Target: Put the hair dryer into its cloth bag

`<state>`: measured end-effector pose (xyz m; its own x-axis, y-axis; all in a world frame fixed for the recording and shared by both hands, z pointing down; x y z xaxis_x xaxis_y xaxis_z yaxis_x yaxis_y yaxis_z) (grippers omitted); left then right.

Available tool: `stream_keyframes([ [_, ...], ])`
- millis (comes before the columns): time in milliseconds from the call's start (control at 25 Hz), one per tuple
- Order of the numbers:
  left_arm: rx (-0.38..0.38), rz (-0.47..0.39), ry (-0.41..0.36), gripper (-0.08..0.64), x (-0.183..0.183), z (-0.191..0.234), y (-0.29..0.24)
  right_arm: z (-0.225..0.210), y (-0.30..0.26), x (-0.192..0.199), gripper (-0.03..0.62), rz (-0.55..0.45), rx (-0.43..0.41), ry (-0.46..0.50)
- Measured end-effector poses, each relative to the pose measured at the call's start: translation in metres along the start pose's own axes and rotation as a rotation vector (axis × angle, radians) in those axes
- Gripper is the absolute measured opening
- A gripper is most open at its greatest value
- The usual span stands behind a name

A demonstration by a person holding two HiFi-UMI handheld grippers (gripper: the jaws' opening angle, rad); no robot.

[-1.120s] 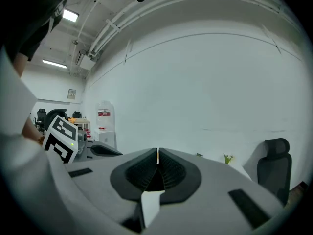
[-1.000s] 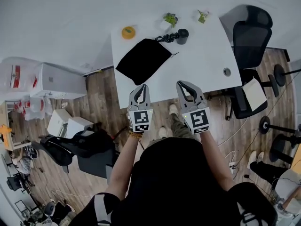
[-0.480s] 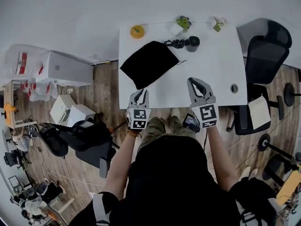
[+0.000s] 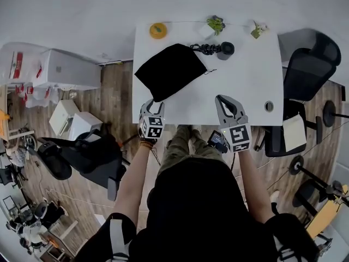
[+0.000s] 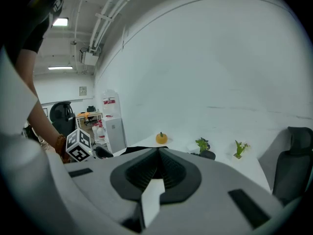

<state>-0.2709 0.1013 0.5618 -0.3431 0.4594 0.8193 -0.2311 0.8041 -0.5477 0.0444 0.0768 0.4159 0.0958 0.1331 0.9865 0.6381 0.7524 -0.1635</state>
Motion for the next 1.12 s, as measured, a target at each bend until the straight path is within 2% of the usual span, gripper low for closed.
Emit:
stream_keyframes([
  [120,-0.020,0.042,0.061,0.156,0.012,0.008,-0.014,-0.001,-0.009,0.005,0.031,0.005,0.000,-0.007],
  [240,-0.028,0.046,0.099,0.082,0.017,0.011,-0.017,-0.001,-0.015,0.007,0.031,0.016,-0.002,-0.008],
  [360,-0.018,0.038,0.127,0.062,0.021,0.012,-0.012,0.000,-0.020,0.007,0.031,0.028,-0.005,-0.010],
  [800,-0.034,0.110,0.138,0.067,0.078,0.049,0.040,0.030,-0.048,0.000,0.031,0.057,-0.052,0.001],
  [920,-0.020,0.055,0.122,0.141,0.079,0.062,0.051,0.041,-0.054,-0.001,0.031,0.066,-0.064,0.001],
  [1120,0.006,-0.099,0.074,0.147,0.044,0.078,0.056,0.053,-0.062,0.000,0.031,0.100,-0.062,0.012],
])
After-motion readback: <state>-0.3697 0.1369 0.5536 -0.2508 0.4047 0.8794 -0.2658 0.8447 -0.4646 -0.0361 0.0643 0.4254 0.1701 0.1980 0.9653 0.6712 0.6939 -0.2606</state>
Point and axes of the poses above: the fingertips, and each gripper's own axes: y backward along the fingers, z to its left, x out of its underside, the point moved 10 cm from there along y, backward along the fingers, and after that the axes turned 15 degrees about -z, right-handed, at the moved point
